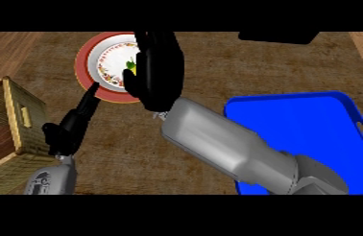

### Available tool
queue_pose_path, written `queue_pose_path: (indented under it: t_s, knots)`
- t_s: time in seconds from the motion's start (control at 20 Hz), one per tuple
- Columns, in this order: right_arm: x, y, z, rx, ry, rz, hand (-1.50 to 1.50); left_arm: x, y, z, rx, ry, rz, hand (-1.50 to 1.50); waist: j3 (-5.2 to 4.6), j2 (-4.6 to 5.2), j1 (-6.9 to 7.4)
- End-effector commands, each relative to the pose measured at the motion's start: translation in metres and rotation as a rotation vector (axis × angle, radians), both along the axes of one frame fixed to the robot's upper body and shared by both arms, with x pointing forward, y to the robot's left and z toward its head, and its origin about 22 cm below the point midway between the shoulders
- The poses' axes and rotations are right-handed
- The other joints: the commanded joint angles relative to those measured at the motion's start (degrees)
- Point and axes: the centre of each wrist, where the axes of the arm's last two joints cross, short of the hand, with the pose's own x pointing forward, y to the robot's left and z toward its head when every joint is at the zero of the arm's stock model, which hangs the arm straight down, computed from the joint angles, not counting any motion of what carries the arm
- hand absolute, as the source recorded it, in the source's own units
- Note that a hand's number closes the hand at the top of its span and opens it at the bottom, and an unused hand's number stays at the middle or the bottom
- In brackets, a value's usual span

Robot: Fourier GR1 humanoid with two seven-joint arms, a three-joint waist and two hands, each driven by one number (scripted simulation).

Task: Pick the lemon from the tray and place it in the plate

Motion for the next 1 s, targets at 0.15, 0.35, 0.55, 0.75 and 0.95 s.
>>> queue_pose_path:
  t_s: [0.15,0.35,0.55,0.75,0.95]
  knots:
    - [-0.002,-0.008,-0.003,0.409,-0.112,0.057,-1.5,-0.009,0.004,-0.005,-0.005,0.021,0.021,0.0,0.17,-0.46,-1.53]
    - [-0.014,-0.011,-0.006,0.554,-0.143,0.111,-1.5,-0.007,0.017,0.0,-0.007,0.007,0.04,0.0,0.19,-0.24,-2.31]
    - [-0.038,-0.029,-0.032,0.627,-0.17,0.156,-1.5,-0.004,0.017,-0.001,-0.011,-0.002,0.069,0.0,0.22,-0.27,-4.03]
    - [-0.057,-0.072,-0.052,0.578,-0.176,0.194,-1.5,-0.012,0.014,-0.007,-0.02,0.026,0.074,0.0,0.26,-0.35,-3.97]
    - [-0.076,-0.101,-0.076,0.498,-0.171,0.207,-1.5,-0.021,0.011,-0.012,-0.005,0.001,0.066,0.0,0.35,-0.04,-3.33]
